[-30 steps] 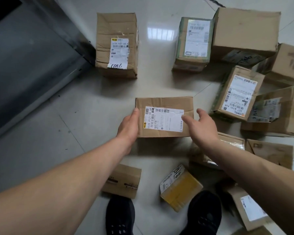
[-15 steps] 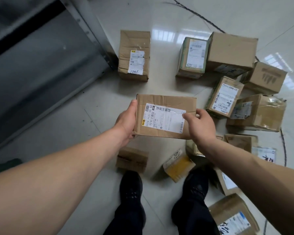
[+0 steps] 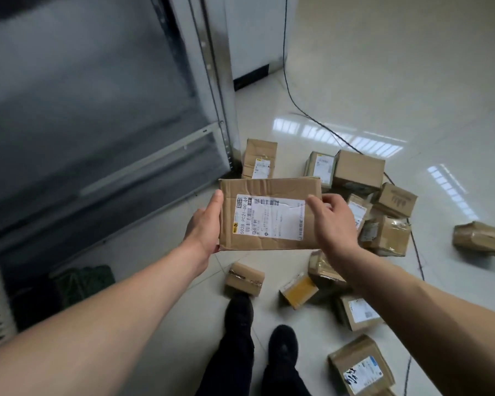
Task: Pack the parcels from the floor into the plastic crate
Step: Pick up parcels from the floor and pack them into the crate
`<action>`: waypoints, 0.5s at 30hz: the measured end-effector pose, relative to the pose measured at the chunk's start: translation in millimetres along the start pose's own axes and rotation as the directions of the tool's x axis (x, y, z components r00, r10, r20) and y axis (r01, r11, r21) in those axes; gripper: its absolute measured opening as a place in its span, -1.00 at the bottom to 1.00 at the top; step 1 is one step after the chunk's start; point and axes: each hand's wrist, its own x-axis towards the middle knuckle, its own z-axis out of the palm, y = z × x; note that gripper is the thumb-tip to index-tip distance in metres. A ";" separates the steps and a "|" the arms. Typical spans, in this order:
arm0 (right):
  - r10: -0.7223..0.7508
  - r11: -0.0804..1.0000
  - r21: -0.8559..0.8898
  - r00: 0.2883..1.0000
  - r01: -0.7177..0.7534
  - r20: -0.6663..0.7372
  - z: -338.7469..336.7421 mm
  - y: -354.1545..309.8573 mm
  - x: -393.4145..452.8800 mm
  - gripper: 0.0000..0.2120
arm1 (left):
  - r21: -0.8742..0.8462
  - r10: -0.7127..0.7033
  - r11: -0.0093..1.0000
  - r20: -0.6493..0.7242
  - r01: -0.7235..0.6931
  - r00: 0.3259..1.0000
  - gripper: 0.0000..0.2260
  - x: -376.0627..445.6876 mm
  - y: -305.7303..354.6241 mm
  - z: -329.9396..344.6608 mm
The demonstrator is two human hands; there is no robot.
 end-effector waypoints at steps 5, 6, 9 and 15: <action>-0.131 0.991 -0.014 0.990 0.132 0.045 -11.0 -51.0 -52.6 -0.60 | -0.039 0.112 0.993 -0.079 -0.115 0.991 -0.47 -67.0 30.3 -41.1; -0.151 0.988 -0.008 0.987 0.151 0.055 -13.4 -60.2 -63.2 -0.61 | -0.042 0.124 0.991 -0.096 -0.129 0.988 -0.47 -80.0 34.2 -47.8; -0.204 0.979 -0.004 0.975 0.205 0.093 -18.1 -85.9 -93.9 -0.61 | -0.064 0.181 0.979 -0.166 -0.194 0.969 -0.49 -123.4 43.3 -65.9; -0.313 0.949 0.027 0.927 0.314 0.209 -10.6 -119.6 -154.9 -0.65 | -0.111 0.235 0.955 -0.281 -0.275 0.930 -0.49 -191.0 34.6 -106.9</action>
